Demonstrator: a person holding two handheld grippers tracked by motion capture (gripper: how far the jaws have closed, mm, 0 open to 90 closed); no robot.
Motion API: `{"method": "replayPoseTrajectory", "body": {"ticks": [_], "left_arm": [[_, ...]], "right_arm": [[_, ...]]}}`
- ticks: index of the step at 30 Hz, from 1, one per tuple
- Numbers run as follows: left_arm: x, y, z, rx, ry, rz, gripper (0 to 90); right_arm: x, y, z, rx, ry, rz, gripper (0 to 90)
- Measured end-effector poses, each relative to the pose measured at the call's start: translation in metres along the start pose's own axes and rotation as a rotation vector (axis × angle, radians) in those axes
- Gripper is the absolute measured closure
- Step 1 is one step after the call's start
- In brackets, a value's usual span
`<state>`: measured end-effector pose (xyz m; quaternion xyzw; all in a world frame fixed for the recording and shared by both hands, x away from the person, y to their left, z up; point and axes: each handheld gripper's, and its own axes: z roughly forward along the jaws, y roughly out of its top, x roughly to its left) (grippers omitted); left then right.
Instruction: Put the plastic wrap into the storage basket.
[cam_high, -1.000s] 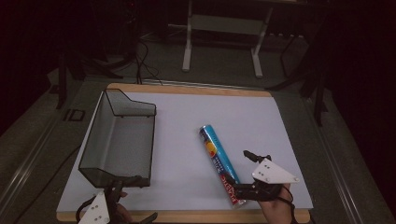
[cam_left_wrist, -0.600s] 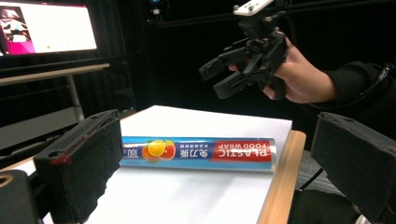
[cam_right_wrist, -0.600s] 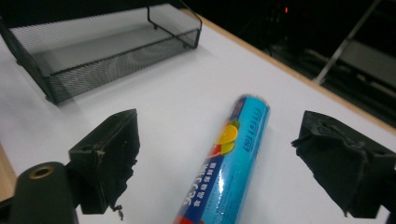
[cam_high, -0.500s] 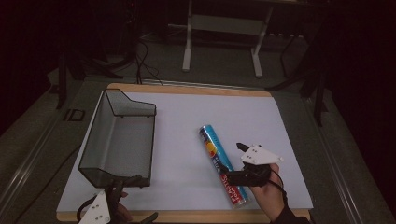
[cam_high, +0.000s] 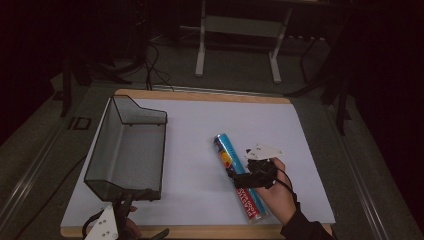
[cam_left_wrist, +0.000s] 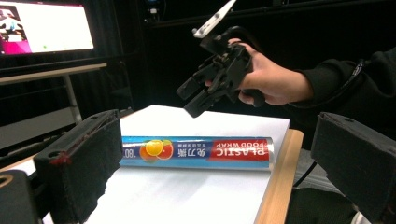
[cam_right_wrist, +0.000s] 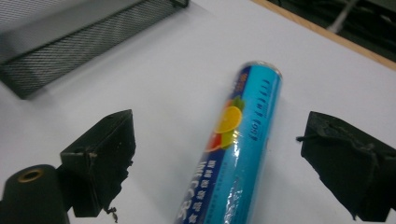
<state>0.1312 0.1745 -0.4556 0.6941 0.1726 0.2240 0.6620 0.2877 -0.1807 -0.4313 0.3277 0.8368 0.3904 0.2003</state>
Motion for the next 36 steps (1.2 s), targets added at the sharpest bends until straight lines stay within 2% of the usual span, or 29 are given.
{"method": "replayPoseTrajectory", "body": {"ticks": [2,8,10,15,17,20,21,23,25,30,33,36], "left_arm": [[0.000,0.000,0.000,-0.001,-0.001,0.001,3.2],[0.000,-0.001,0.001,0.004,-0.007,0.001,3.2],[0.000,-0.001,0.001,0.007,-0.006,0.006,3.2],[-0.002,-0.001,0.002,0.017,-0.008,0.024,3.2],[-0.002,-0.001,0.002,0.018,-0.005,0.029,3.2],[-0.004,-0.001,0.002,0.016,0.021,0.059,3.2],[-0.004,-0.001,0.002,0.014,0.019,0.056,3.2],[-0.004,-0.001,0.002,0.012,0.019,0.051,3.2],[-0.004,-0.001,0.002,0.013,0.018,0.049,3.2],[-0.004,-0.001,0.001,0.013,0.017,0.054,3.3],[-0.006,0.000,0.001,0.006,0.036,0.076,3.3],[-0.007,0.000,0.000,0.006,0.036,0.078,3.3]], "right_arm": [[-0.001,0.001,0.003,0.014,-0.001,0.004,9.6],[-0.010,0.001,0.025,0.200,0.012,0.099,9.7],[-0.011,0.000,0.030,0.250,0.010,0.108,9.7],[-0.013,0.000,0.038,0.296,0.022,0.121,10.0],[-0.013,-0.001,0.044,0.332,0.019,0.134,11.6],[-0.013,-0.002,0.054,0.408,0.000,0.162,12.0],[-0.013,-0.002,0.057,0.438,-0.020,0.176,13.0],[-0.014,-0.003,0.063,0.490,-0.014,0.207,13.4],[-0.015,-0.004,0.068,0.515,-0.015,0.227,14.8],[-0.016,-0.005,0.083,0.598,-0.012,0.244,14.9],[-0.016,-0.008,0.091,0.656,-0.021,0.249,16.5],[-0.018,-0.010,0.096,0.682,-0.027,0.251,18.9]]}}
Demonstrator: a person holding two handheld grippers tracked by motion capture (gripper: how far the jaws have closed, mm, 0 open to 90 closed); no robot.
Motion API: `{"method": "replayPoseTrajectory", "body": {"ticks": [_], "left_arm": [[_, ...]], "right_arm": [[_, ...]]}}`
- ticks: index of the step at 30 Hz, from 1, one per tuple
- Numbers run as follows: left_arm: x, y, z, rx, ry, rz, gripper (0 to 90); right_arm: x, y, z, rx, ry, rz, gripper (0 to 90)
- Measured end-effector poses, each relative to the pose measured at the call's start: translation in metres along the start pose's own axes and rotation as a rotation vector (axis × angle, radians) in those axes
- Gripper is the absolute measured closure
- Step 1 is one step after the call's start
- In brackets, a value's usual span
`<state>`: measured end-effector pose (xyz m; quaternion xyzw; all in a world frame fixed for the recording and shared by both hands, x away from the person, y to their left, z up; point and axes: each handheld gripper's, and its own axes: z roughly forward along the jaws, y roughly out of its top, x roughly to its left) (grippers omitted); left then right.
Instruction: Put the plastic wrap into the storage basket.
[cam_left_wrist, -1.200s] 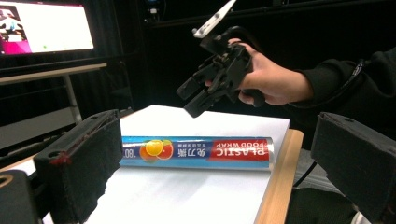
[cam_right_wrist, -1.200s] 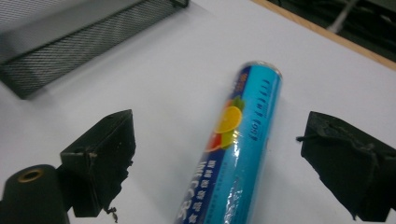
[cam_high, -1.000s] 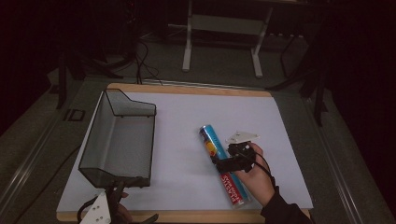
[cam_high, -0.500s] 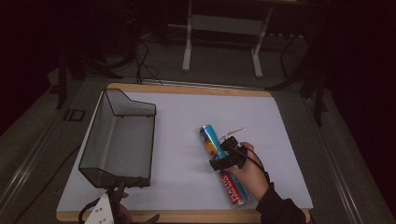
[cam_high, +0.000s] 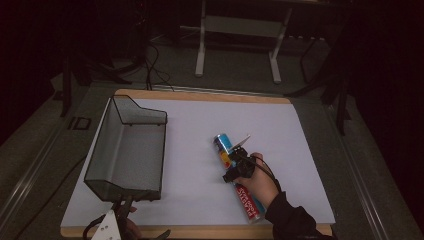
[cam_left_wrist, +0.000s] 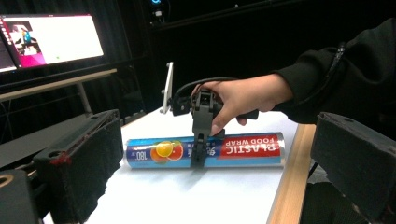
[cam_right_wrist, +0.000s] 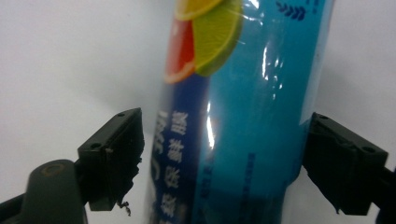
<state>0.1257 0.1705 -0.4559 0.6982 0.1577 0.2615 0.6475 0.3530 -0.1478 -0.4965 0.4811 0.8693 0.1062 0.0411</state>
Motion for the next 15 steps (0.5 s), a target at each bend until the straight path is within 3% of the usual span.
{"method": "replayPoseTrajectory", "body": {"ticks": [12,15], "left_arm": [[-0.001,0.000,0.000,-0.003,0.017,0.005,3.3],[-0.001,0.000,0.000,0.001,0.015,0.008,3.3]], "right_arm": [[-0.003,0.006,0.008,0.072,0.023,0.045,26.5],[0.000,0.008,0.010,0.097,0.005,0.007,27.2]]}}
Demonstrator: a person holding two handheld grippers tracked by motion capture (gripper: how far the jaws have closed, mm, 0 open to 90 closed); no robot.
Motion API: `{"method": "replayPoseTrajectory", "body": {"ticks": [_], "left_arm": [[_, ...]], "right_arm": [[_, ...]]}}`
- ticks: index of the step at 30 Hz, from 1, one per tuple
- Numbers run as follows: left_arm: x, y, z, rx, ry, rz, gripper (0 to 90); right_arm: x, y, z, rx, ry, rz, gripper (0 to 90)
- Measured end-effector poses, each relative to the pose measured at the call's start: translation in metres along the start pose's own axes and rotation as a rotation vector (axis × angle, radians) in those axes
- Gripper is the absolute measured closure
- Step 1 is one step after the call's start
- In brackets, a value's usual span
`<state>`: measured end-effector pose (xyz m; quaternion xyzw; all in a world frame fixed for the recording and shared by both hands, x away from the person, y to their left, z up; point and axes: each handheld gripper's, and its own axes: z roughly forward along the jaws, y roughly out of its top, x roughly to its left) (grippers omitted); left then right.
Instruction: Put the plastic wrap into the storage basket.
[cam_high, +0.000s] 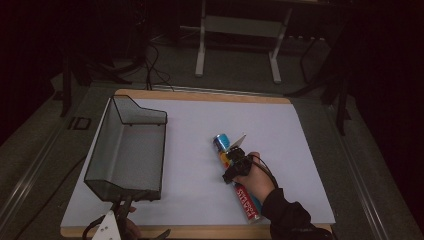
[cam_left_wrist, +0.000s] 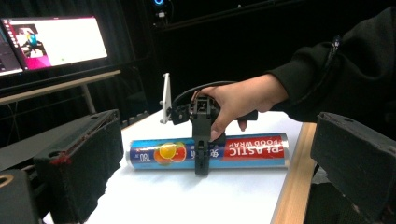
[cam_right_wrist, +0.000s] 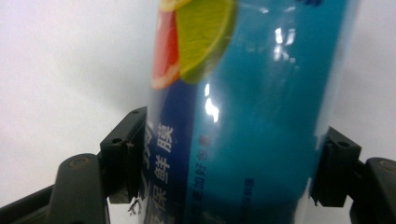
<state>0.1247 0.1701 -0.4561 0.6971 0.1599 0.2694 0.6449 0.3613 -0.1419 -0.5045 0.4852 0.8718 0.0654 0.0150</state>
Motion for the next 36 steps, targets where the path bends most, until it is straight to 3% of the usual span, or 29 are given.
{"method": "replayPoseTrajectory", "body": {"ticks": [5,9,12,14,17,24,27,36], "left_arm": [[-0.001,-0.001,0.001,0.011,-0.005,0.009,3.3],[-0.001,-0.001,0.002,0.015,-0.006,0.015,3.3],[-0.001,-0.001,0.002,0.018,-0.007,0.014,3.3],[-0.001,-0.001,0.002,0.017,-0.008,0.011,3.3],[-0.001,-0.001,0.002,0.018,-0.007,0.012,3.3],[-0.001,-0.001,0.002,0.019,-0.004,0.015,3.3],[-0.001,-0.001,0.002,0.022,-0.003,0.011,3.3],[0.000,-0.002,0.003,0.025,-0.006,0.001,3.3]], "right_arm": [[0.001,0.003,0.000,0.012,-0.013,0.049,29.5],[-0.003,-0.002,-0.002,-0.032,0.028,0.093,30.7],[-0.005,-0.004,-0.003,-0.047,0.040,0.099,31.2],[-0.009,-0.006,-0.005,-0.069,0.089,0.124,31.3],[-0.010,-0.006,-0.010,-0.100,0.107,0.126,31.4],[-0.008,0.005,-0.049,-0.231,0.129,0.122,31.5],[-0.005,0.010,-0.063,-0.283,0.116,0.117,31.5],[0.013,0.031,-0.093,-0.363,0.173,0.090,31.5]]}}
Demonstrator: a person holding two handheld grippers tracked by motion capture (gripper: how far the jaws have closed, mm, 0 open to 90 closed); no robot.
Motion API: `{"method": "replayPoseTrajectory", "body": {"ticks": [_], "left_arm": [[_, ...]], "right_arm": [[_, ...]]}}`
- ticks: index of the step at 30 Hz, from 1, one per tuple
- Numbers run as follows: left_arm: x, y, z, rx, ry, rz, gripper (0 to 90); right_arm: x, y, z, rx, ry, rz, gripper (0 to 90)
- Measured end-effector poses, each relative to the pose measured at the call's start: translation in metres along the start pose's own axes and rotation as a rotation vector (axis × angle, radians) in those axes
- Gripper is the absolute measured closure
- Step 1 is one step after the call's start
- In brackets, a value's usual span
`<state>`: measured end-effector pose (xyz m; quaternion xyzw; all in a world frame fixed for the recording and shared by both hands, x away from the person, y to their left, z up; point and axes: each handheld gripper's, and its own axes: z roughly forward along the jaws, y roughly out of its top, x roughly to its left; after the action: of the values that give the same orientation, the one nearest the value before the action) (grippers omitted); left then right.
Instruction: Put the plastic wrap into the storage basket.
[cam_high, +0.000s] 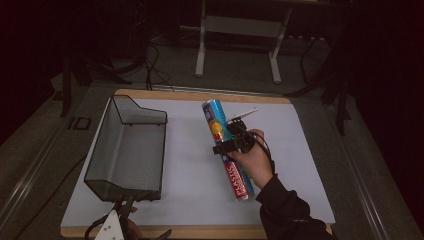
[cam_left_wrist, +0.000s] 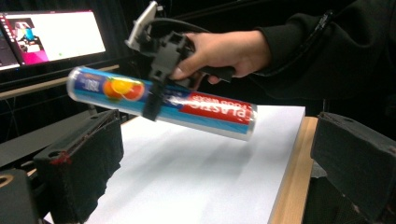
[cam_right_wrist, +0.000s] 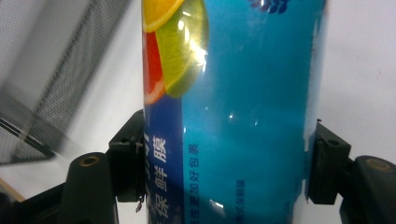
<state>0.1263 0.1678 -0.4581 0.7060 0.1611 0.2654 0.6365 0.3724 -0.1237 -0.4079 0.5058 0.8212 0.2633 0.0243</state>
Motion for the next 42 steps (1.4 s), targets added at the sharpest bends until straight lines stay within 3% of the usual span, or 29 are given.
{"method": "replayPoseTrajectory", "body": {"ticks": [11,19,24,29,31,35,38,42], "left_arm": [[-0.001,0.000,0.001,0.005,-0.007,-0.014,3.3],[-0.001,-0.001,0.001,0.010,-0.003,-0.021,3.3],[0.002,-0.002,0.002,0.028,0.003,-0.050,3.3],[0.001,-0.002,0.002,0.029,-0.005,-0.053,3.3],[0.001,-0.002,0.002,0.032,0.000,-0.056,3.3],[0.002,-0.002,0.001,0.029,-0.005,-0.068,3.2],[0.002,-0.002,0.002,0.054,-0.003,-0.069,3.2],[0.001,-0.002,0.002,0.049,-0.019,-0.071,3.2]], "right_arm": [[0.031,0.031,-0.012,-0.091,0.056,-0.003,31.5],[0.062,0.056,-0.017,-0.149,0.077,-0.046,31.5],[0.080,0.069,-0.019,-0.215,0.156,-0.021,31.5],[0.097,0.079,-0.016,-0.268,0.179,-0.015,31.4],[0.110,0.086,-0.012,-0.300,0.205,-0.010,31.4],[0.127,0.094,-0.002,-0.336,0.213,-0.002,31.5],[0.141,0.099,0.010,-0.338,0.231,0.006,31.4],[0.159,0.102,0.032,-0.313,0.249,-0.017,31.5]]}}
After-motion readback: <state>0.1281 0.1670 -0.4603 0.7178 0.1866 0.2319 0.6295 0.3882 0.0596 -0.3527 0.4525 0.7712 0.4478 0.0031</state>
